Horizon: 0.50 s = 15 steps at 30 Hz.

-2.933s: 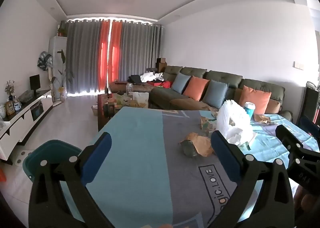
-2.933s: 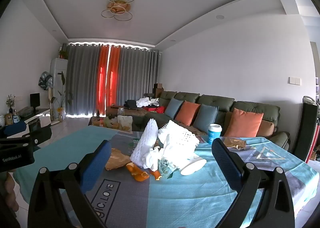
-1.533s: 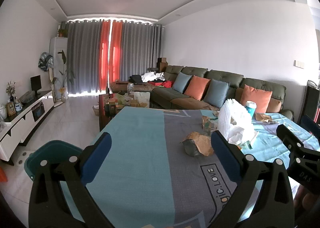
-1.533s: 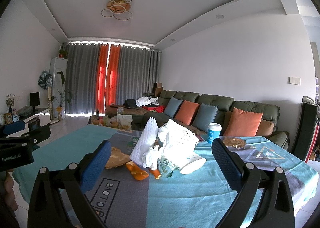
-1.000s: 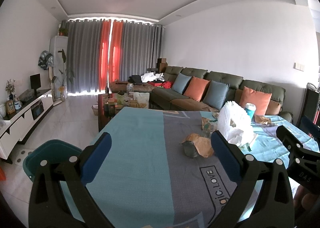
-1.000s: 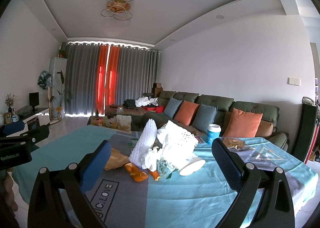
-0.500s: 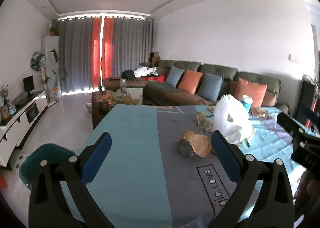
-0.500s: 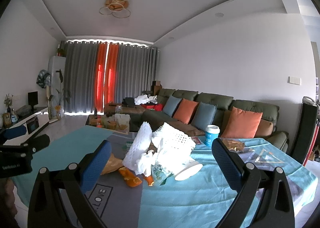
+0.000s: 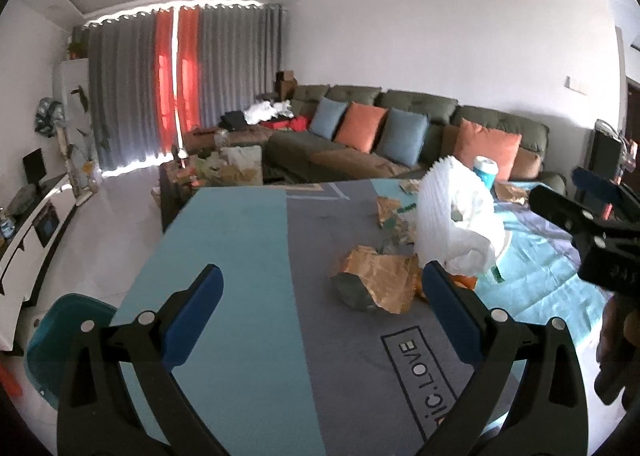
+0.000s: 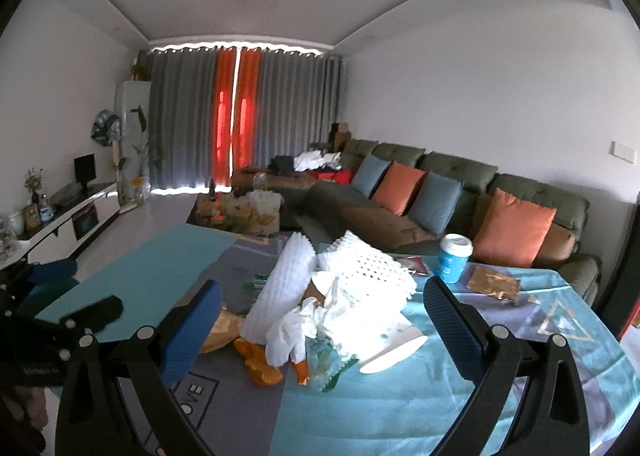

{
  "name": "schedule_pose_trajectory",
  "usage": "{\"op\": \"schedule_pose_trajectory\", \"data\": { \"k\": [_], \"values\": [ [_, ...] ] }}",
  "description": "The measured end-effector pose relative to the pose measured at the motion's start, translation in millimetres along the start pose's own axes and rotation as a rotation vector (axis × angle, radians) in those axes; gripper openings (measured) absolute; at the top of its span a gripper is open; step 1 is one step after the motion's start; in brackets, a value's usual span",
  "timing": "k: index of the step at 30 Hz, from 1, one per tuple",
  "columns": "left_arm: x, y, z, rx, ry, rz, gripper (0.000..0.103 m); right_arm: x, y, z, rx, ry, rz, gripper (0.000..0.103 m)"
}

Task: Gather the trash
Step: 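Reach the left tool to the gold foil wrapper and close on it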

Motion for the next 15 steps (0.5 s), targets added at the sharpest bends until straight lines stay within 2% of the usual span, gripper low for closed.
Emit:
{"op": "schedule_pose_trajectory", "data": {
  "k": [9, 15],
  "values": [
    [-14.7, -42.7, 14.8, -0.058, -0.013, -0.115, 0.098, -3.1, -43.3, -11.5, 0.090, -0.010, -0.091, 0.097],
    [-20.4, -75.5, 8.8, -0.082, 0.006, -0.171, 0.098, -10.1, -76.9, -22.6, 0.146, -0.047, -0.161, 0.097]
  ]
}}
Point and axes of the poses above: each gripper's, at about its wrist camera, not at the fingertips, and y roughly against the way its jaws point, z to its right, x to its top, the point moved 9 cm from there along -y, roughly the way its jaws point, and after that the axes turned 11 degrees about z, right-handed, at the moved point
